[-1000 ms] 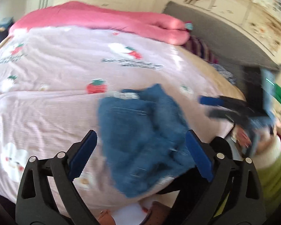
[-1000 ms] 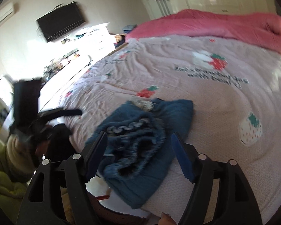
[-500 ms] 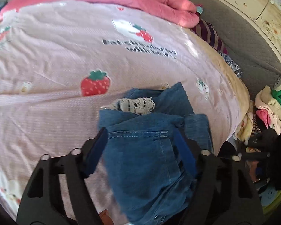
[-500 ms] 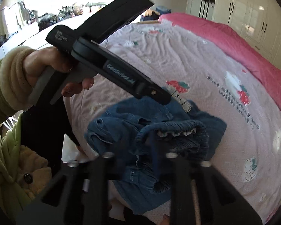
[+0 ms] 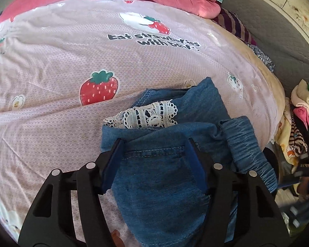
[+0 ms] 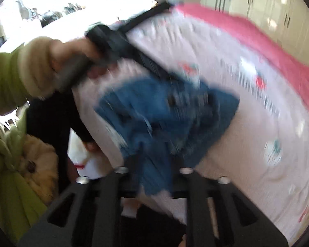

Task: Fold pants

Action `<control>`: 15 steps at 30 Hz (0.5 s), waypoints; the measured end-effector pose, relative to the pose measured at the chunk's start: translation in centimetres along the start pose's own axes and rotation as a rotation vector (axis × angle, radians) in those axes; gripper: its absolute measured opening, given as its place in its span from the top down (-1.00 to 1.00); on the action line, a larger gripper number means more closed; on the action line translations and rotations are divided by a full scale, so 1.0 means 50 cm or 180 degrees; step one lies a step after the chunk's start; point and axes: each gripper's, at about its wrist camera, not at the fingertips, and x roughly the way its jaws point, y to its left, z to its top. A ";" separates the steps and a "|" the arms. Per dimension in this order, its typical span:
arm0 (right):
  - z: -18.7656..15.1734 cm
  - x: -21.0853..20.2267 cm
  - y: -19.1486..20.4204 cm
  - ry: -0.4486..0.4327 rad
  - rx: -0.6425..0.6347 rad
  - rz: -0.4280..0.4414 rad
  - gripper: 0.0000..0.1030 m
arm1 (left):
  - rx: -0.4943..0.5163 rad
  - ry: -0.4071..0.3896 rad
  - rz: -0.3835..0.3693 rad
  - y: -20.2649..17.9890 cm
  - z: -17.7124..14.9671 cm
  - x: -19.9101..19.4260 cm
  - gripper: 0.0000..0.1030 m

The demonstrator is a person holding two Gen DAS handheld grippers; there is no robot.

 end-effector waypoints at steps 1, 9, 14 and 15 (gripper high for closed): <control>0.020 -0.007 0.020 -0.0137 -0.0127 0.0041 0.29 | -0.0006 0.0005 -0.0012 0.002 0.001 0.000 -0.05; 0.097 0.139 0.131 0.0066 -0.1133 0.0301 0.19 | 0.0069 0.0080 -0.0026 0.006 0.005 0.001 -0.08; 0.096 0.220 0.141 0.0330 -0.1468 0.0262 0.27 | 0.0105 0.0088 -0.0052 0.007 0.008 0.006 -0.12; 0.089 0.234 0.142 0.0427 -0.1538 0.0232 0.56 | 0.0101 0.0086 -0.0062 0.009 0.009 0.008 -0.13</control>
